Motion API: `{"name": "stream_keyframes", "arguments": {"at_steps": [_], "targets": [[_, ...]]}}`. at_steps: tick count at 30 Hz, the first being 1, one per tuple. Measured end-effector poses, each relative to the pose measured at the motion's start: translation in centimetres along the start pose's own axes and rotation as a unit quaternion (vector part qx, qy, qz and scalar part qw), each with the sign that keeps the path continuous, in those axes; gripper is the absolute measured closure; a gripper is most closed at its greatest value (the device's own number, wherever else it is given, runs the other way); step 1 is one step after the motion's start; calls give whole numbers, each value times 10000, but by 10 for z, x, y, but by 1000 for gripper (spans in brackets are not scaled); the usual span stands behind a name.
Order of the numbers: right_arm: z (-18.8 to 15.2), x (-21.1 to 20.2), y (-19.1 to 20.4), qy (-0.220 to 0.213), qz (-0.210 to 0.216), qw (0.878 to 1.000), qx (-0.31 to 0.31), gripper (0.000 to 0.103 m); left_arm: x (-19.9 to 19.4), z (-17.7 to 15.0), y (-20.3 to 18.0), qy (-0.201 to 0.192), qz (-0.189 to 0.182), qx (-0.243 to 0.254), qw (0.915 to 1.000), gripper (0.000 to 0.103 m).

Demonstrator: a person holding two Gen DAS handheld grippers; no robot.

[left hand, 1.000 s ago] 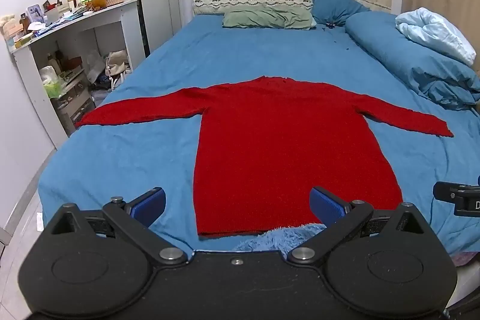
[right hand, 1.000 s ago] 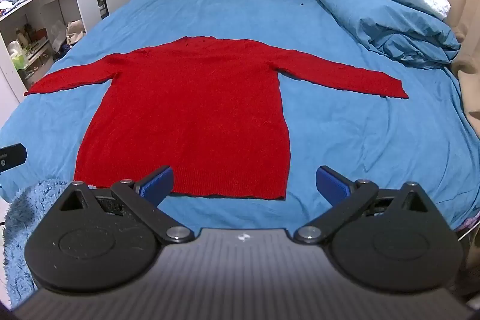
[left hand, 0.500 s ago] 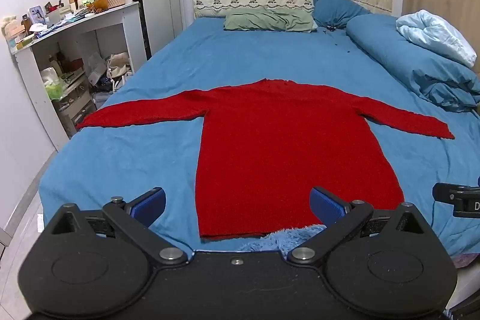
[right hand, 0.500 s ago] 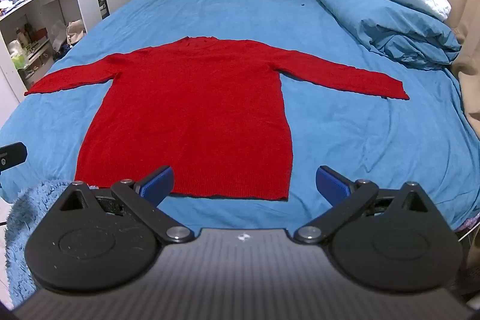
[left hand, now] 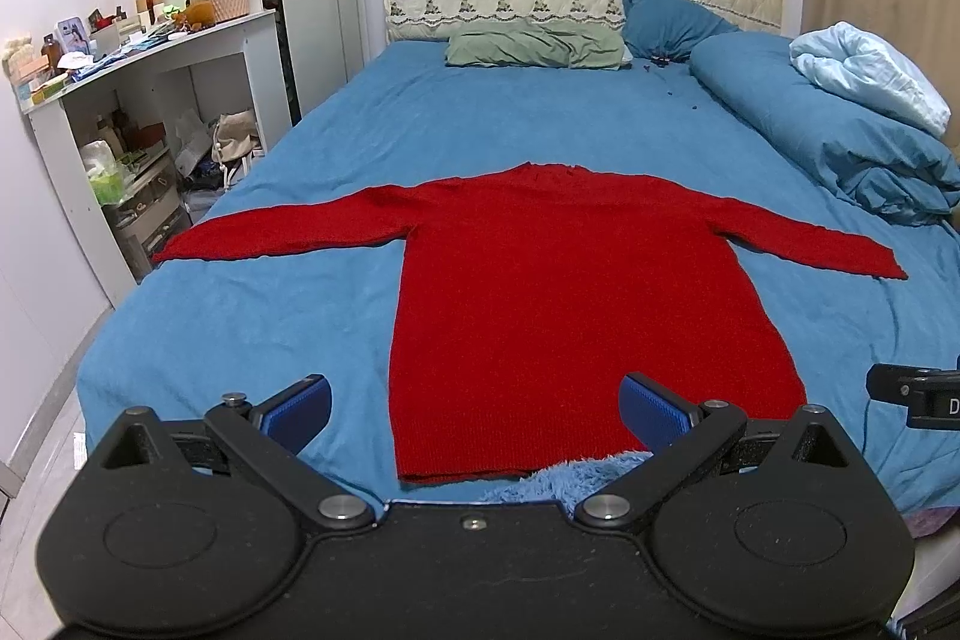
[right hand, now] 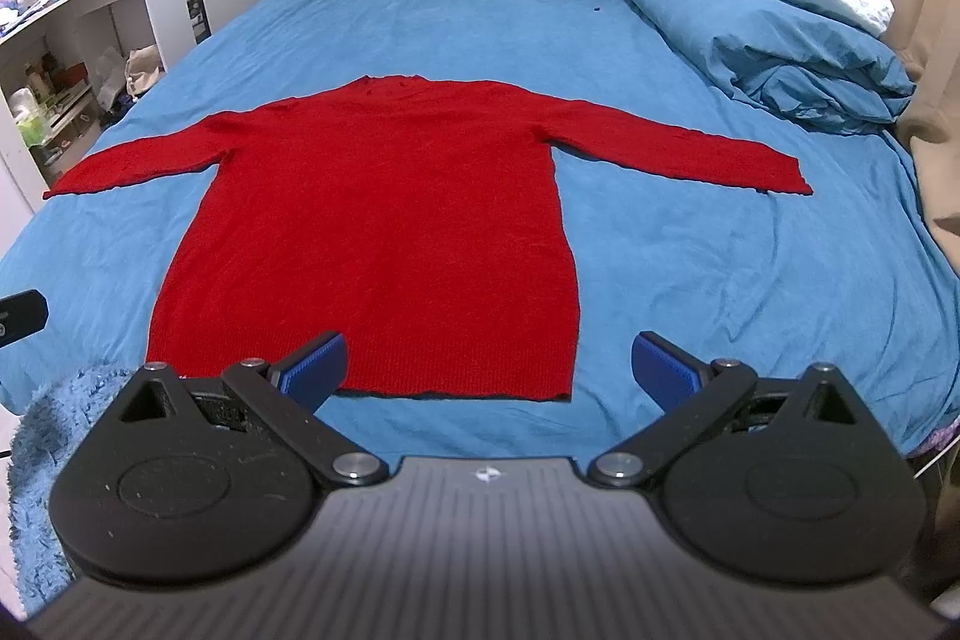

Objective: Fold small clothes

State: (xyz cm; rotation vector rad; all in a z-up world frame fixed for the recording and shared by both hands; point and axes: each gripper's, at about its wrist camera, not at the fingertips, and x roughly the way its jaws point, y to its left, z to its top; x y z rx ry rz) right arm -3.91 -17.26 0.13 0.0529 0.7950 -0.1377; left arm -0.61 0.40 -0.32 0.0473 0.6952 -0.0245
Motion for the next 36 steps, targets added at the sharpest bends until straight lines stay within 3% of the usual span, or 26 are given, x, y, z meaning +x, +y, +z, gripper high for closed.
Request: {"name": "stream_keyframes", "arguments": {"at_steps": [36], "targets": [[2,-5,7,-44,-13,10000,-48,0,-5,0,2,-95,-13,33,9999,0]]}}
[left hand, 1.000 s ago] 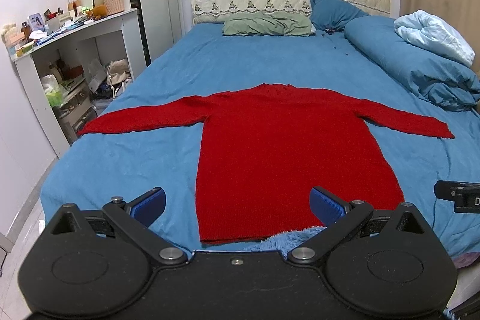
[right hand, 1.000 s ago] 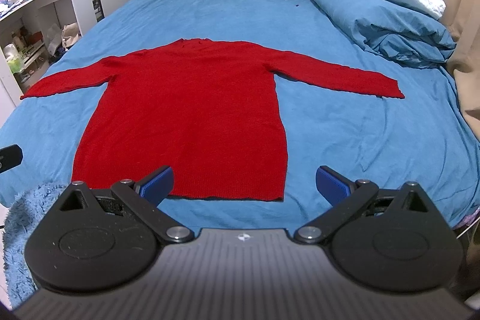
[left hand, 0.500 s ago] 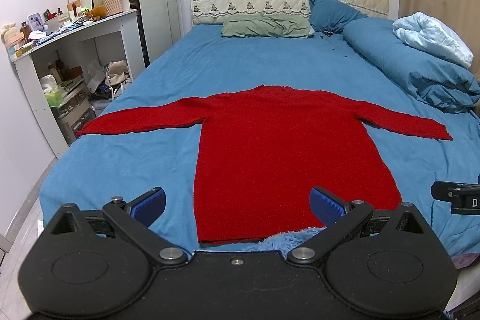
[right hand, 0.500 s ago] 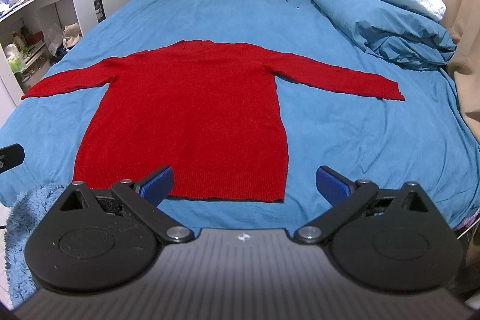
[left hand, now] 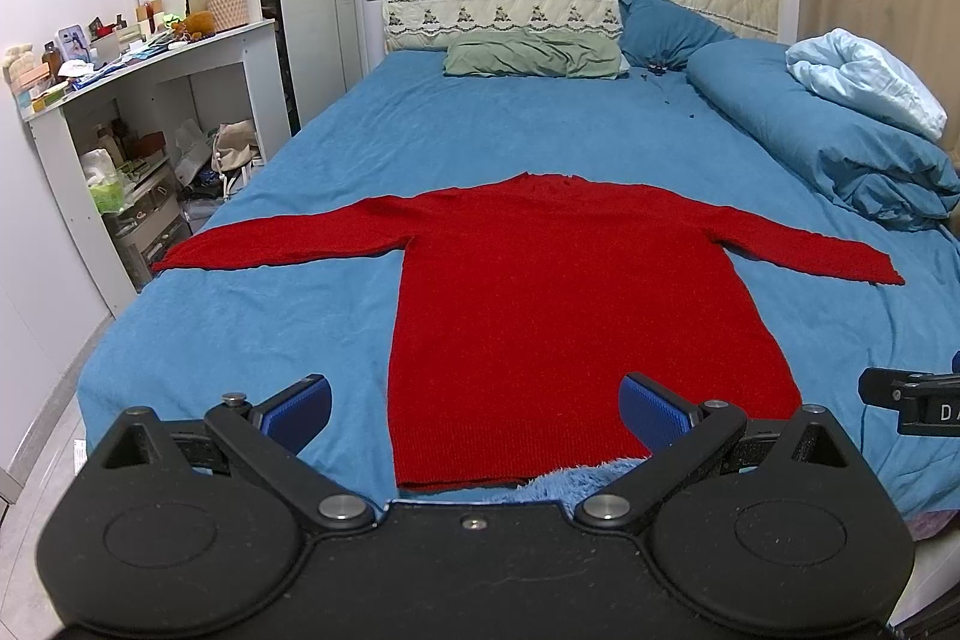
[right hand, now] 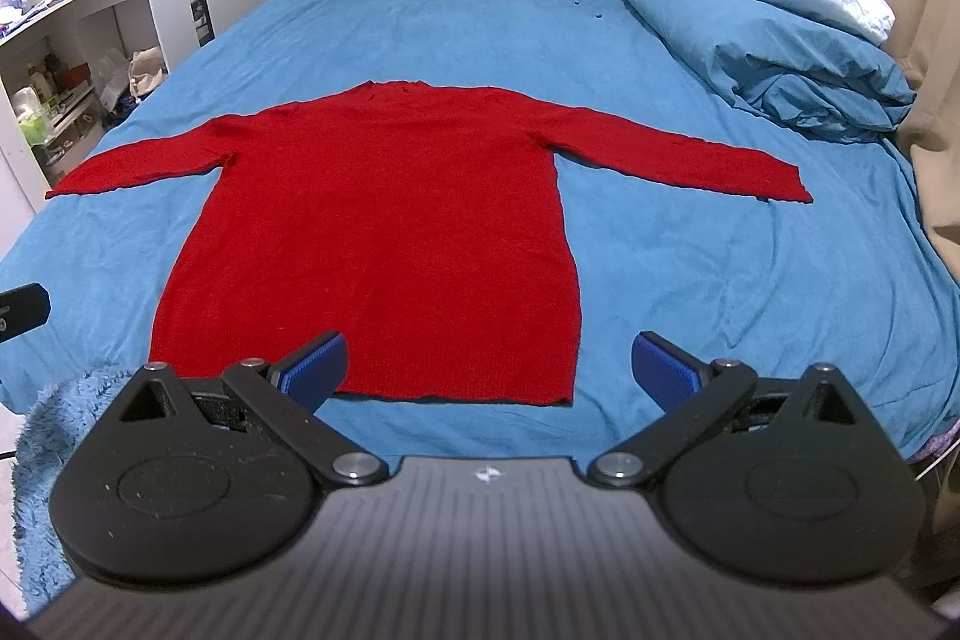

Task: Fold small clothes
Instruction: 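Move both tools toward the sweater's sleeves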

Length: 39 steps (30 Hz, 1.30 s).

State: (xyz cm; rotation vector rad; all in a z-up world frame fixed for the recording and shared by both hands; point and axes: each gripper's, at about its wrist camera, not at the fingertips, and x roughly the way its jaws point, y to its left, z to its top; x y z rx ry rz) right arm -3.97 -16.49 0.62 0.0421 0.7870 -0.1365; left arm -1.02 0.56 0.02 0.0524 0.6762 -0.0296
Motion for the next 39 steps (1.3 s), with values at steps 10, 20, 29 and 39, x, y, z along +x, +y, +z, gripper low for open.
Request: {"name": "stream_keyframes", "arguments": {"at_steps": [10,20,29,39], "targets": [[0,0,0,-5,-1,10000,-1,0,0,-1,1,-4,-4,0,10000,0],[3,-2,5,-20,-15,10000,-13,0,0,0,1,5,23,-20,10000,0],[9,-4,10,-56,42,10000,31,0,-2,1,4,-8,40,-65,10000,0],[47,-4,-43,-496,-209,9954,794,0,9,65,-1,-328,202,146,9992,0]]}}
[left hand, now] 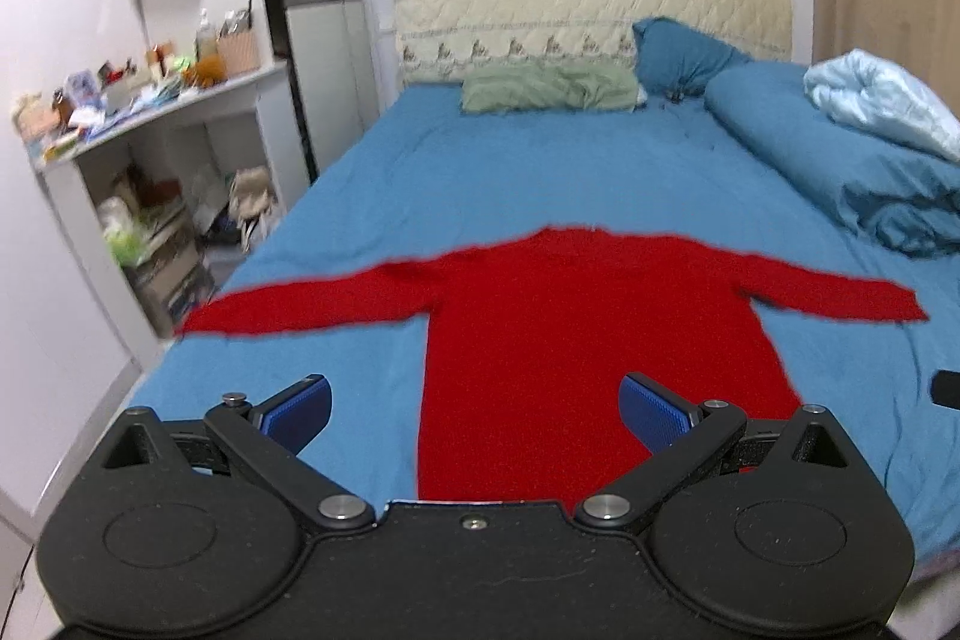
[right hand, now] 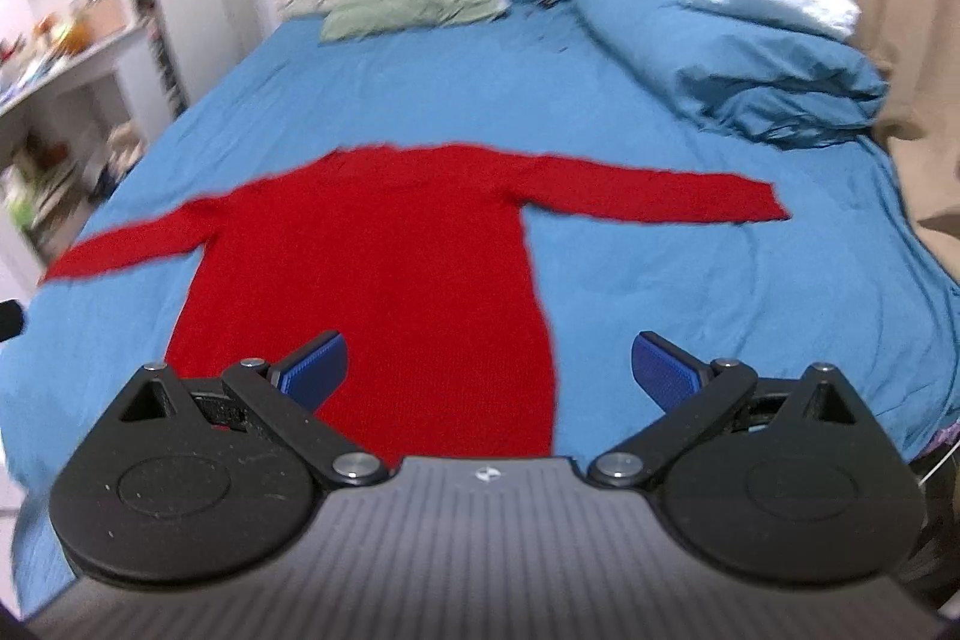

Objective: Fold small clothes

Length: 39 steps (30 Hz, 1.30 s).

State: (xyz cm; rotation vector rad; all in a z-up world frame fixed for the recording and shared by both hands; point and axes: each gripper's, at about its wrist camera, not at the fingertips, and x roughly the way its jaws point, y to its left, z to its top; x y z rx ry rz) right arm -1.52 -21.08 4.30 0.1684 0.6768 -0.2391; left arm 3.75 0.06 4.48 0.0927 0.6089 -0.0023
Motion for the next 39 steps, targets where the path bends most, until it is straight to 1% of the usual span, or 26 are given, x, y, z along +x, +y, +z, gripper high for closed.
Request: {"name": "stream_keyframes", "arguments": {"at_steps": [5,7,9,12,15,18,20,24,26,30,33,34,36,37,39], "targets": [[33,27,-46,-248,-468,9973,518,0,36,46,-24,-230,-243,246,9991,0],[43,43,-68,-289,-603,9954,683,0,59,65,-36,-308,-436,311,9981,0],[54,65,-87,-297,-800,9931,810,0,87,82,-50,-302,-645,333,9969,0],[62,101,-115,-253,-1058,9893,971,0,129,105,-72,-304,-978,392,9940,0],[64,140,-145,-152,-1104,9846,1344,0,174,123,-94,-258,-1250,412,9910,0],[64,183,-168,-92,-1265,9800,1535,0,221,133,-117,-144,-1422,463,9886,0],[61,210,-179,-81,-1322,9769,1678,0,254,137,-131,-68,-1506,520,9872,0],[54,268,-202,-123,-1217,9709,2058,0,320,135,-160,80,-1628,663,9844,0],[51,296,-211,-131,-1205,9687,2165,0,352,130,-171,193,-1696,679,9830,0],[45,348,-230,-282,-1198,9630,2396,0,415,116,-191,526,-1776,710,9801,0],[39,384,-250,-307,-1225,9548,2692,0,451,109,-200,735,-1762,637,9795,0],[36,395,-256,-308,-1238,9523,2771,2,462,106,-202,826,-1766,582,9791,0],[31,415,-267,-257,-1296,9471,2924,9,482,100,-206,992,-1729,556,9783,0],[28,422,-270,-301,-1347,9450,2964,10,489,97,-208,1058,-1698,580,9781,0],[28,430,-270,-520,-1416,9461,2865,10,504,91,-211,1181,-1640,643,9773,0]]}}
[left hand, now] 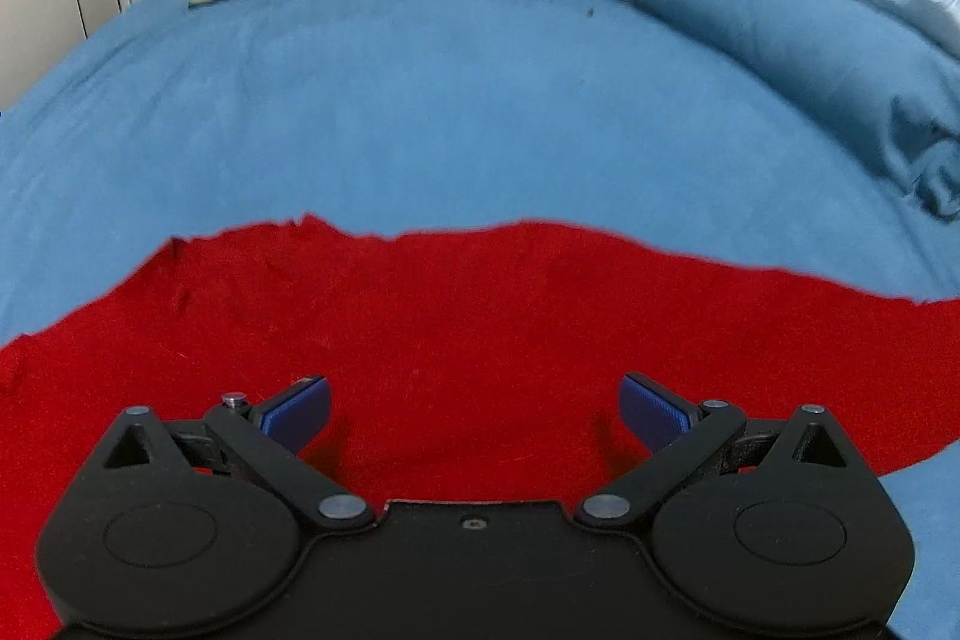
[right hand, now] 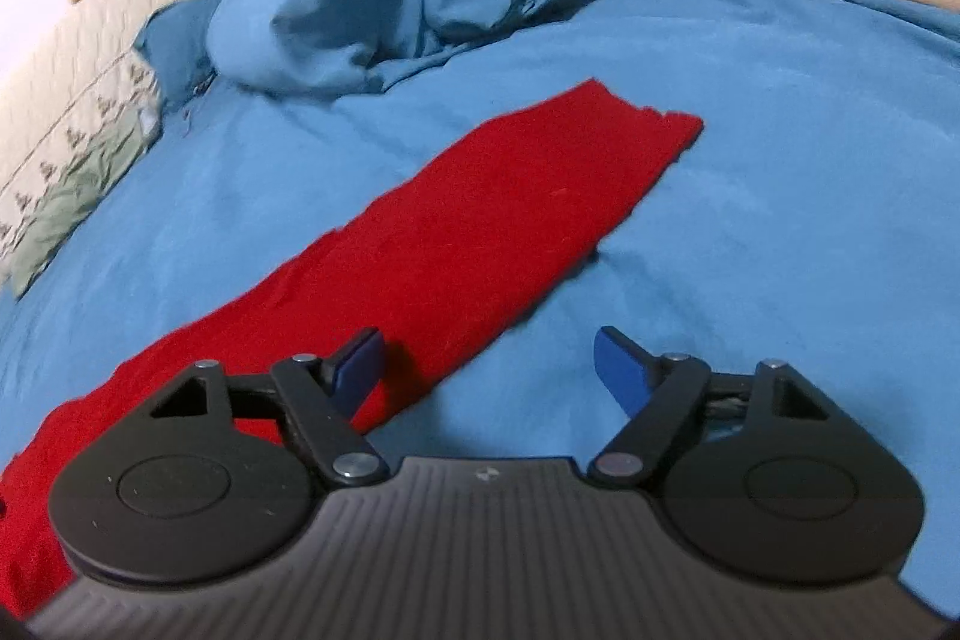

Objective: Fold small clothes

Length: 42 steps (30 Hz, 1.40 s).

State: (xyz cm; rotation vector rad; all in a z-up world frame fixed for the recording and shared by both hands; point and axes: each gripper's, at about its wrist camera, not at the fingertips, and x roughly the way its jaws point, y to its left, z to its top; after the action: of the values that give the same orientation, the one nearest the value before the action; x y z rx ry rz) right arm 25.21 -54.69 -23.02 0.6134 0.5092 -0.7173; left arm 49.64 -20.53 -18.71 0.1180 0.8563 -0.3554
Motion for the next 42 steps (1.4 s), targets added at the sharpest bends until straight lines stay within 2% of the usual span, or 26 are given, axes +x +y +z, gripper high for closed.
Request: {"name": "stream_keyframes", "arguments": {"at_steps": [1,5,7,12,14,17,20,24,26,28,31,33,35,37,40,41,42], "targets": [[0,4,2,-72,-1,10000,-35,11,6,-1,1,52,22,-13,10000,0],[2,16,6,-291,-68,9995,-83,29,26,-3,6,315,40,-227,9992,0],[2,19,7,-372,-102,9992,-43,36,34,-4,7,302,26,-261,9992,0],[9,19,9,-523,-72,9986,40,78,39,-4,5,385,73,-53,9992,0],[17,15,14,-534,63,9985,70,82,39,-3,7,424,7,-16,9991,0],[38,-4,42,-605,598,9963,-156,82,32,0,20,467,-90,-161,9987,0],[58,-37,94,-904,1617,9801,-710,82,6,2,39,185,286,-216,9992,0],[52,-74,187,-921,3195,9341,-1304,82,-46,-3,70,-387,772,-95,9962,0],[30,-79,233,-632,3828,9085,-1553,82,-63,-6,90,-406,795,-331,9955,0],[-6,-78,275,-304,4205,8856,-1947,82,-76,-14,111,-372,701,-701,9944,0],[-75,-61,321,442,4391,8616,-2508,83,-91,-31,136,-374,649,-1055,9916,0],[-123,-49,335,904,4310,8518,-2838,83,-95,-40,146,-391,741,-1142,9899,0],[-158,-43,337,1162,4207,8448,-3097,83,-99,-48,151,-398,766,-1111,9900,0],[-176,-42,332,1258,4155,8421,-3200,83,-98,-50,151,-322,796,-1087,9904,0],[-179,-42,325,1316,4040,8412,-3346,77,-99,-52,149,-306,812,-1004,9912,0],[-175,-43,319,1337,4027,8404,-3371,63,-97,-50,146,-327,765,-970,9918,0],[-168,-44,310,1288,4023,8415,-3369,36,-96,-47,141,-352,673,-899,9931,0]]}}
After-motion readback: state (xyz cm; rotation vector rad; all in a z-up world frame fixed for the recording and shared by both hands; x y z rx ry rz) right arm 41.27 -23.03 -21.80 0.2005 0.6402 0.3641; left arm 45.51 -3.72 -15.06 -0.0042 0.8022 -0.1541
